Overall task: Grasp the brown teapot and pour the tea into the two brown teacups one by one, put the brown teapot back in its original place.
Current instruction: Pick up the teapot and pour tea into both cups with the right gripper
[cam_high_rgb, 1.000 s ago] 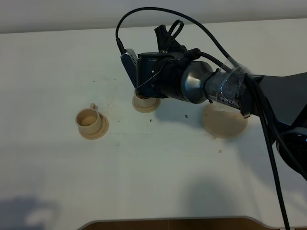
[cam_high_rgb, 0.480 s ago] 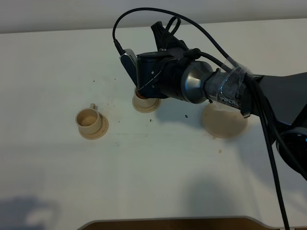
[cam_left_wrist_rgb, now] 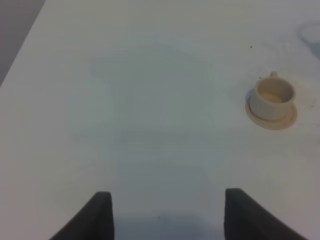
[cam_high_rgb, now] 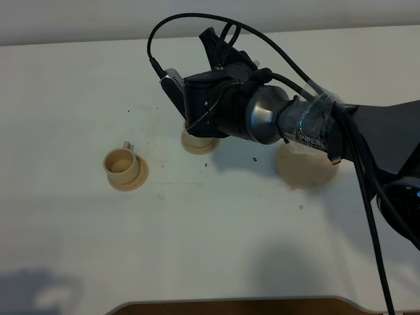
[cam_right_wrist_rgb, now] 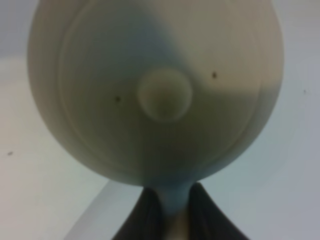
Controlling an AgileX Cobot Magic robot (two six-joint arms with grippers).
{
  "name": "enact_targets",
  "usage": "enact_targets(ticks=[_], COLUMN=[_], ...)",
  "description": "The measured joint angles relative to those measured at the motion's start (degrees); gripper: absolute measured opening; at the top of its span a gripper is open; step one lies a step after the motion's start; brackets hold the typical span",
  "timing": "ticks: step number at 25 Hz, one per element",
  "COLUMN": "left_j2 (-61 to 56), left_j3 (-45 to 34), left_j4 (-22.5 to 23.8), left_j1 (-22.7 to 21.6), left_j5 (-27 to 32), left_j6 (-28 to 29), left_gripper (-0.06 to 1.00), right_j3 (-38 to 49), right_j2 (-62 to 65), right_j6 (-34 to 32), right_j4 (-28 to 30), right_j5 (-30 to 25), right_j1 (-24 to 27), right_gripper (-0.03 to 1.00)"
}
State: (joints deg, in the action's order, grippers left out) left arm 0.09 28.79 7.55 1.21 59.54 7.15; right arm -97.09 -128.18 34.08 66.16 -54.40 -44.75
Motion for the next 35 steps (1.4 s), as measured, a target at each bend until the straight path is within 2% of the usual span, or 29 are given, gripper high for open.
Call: enact_targets(ticks=[19,35], left_j2=[0.00,0.00], left_j3=[0.00,0.00], left_j4=[0.00,0.00], left_j1=[0.00,0.00], left_j5=[0.00,0.00], left_j6=[0.00,0.00], left_gripper=[0.50,0.50], right_j3=[0.00,0.00], right_j2=[0.00,0.00], right_j6=[5.31,6.92], right_j4=[3.51,6.08], right_j5=[1.05,1.83], right_j1=[0.00,0.00], right_gripper=[0.12,0.12])
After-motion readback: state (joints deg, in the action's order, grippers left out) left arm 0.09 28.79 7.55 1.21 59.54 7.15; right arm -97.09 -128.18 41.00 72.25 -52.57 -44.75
